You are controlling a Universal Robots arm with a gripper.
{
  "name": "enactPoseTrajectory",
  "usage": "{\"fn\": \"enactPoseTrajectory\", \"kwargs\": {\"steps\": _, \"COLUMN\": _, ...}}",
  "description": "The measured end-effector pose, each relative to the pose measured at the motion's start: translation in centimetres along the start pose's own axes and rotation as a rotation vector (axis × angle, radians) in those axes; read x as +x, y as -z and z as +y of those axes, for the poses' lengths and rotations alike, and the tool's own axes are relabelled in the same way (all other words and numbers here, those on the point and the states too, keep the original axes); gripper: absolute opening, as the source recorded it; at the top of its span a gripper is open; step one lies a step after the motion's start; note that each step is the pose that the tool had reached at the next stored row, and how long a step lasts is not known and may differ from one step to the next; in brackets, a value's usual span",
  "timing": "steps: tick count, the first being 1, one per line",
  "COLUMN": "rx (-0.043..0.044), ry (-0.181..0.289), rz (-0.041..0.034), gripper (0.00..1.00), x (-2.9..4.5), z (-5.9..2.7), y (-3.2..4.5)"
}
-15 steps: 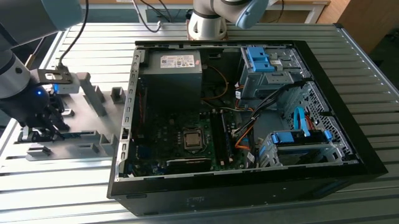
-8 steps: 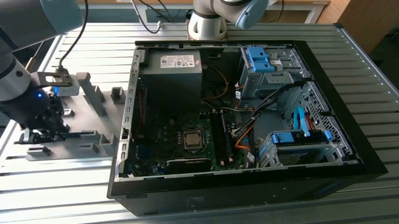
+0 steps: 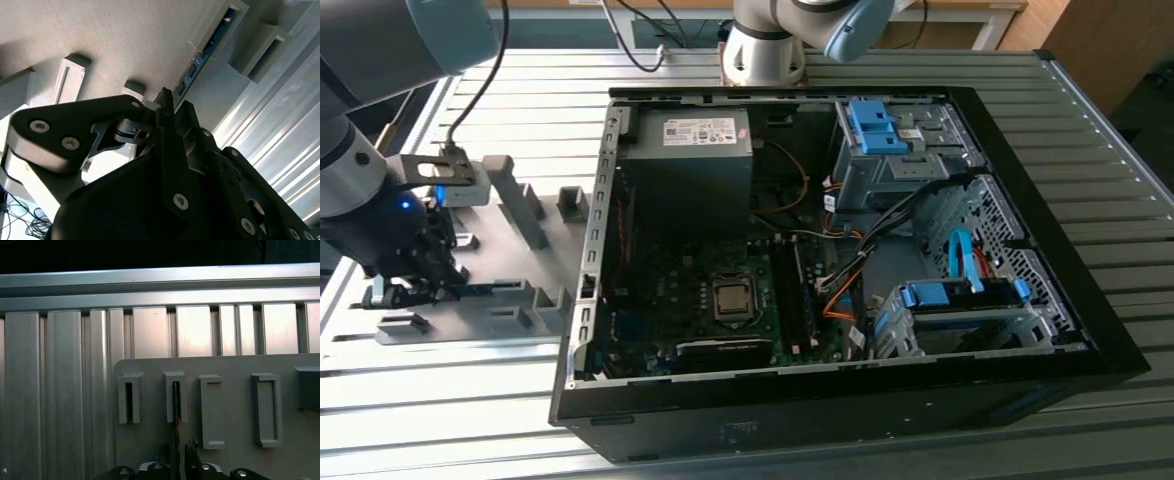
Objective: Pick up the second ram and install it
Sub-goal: 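Pick up the second ram and move it above second insertion slot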
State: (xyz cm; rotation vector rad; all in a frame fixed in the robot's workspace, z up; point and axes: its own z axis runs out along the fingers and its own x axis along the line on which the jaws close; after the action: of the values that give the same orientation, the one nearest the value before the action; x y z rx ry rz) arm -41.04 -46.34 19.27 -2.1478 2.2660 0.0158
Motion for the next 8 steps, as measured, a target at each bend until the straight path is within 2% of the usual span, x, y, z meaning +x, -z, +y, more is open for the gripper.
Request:
{"fn": "enactPoseTrajectory", "kwargs": {"steps": 4, "rx": 0.0, "ry": 0.0, "rz": 0.0, "gripper": 0.25, "x": 0.0, "z": 0.0, "y": -0.01}}
{"fn": "enactPoseTrajectory", "kwargs": {"steps": 5, "rx": 0.0, "ry": 0.0, "rz": 0.0, "gripper": 0.18, "x": 0.0, "z": 0.0, "y": -0.01}}
{"fn": "enactPoseTrajectory", "kwargs": {"steps": 8, "rx": 0.0, "ry": 0.0, "rz": 0.0, "gripper": 0.14, "x": 0.0, "z": 0.0, "y": -0.01}}
